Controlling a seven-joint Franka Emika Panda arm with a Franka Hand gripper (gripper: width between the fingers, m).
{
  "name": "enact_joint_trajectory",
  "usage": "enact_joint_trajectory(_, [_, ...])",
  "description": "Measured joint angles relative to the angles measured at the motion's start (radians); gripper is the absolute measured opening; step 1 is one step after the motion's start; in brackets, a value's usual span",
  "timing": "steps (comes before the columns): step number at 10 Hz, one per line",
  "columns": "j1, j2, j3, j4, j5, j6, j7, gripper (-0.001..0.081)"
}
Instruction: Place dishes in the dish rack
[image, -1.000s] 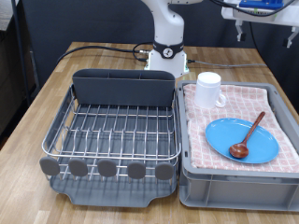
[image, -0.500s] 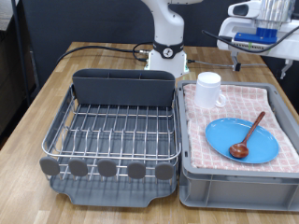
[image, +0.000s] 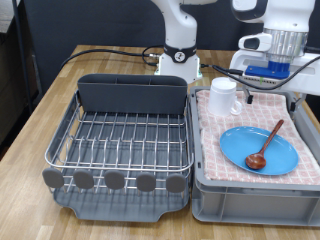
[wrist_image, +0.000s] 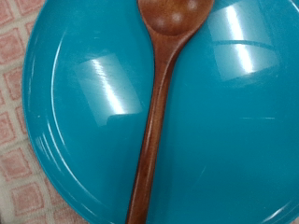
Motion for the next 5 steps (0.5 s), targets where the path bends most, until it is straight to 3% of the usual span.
enact_joint_trajectory(5, [0.004, 0.072, -0.009, 0.002, -0.069, 0.075, 0.065, 0.0802])
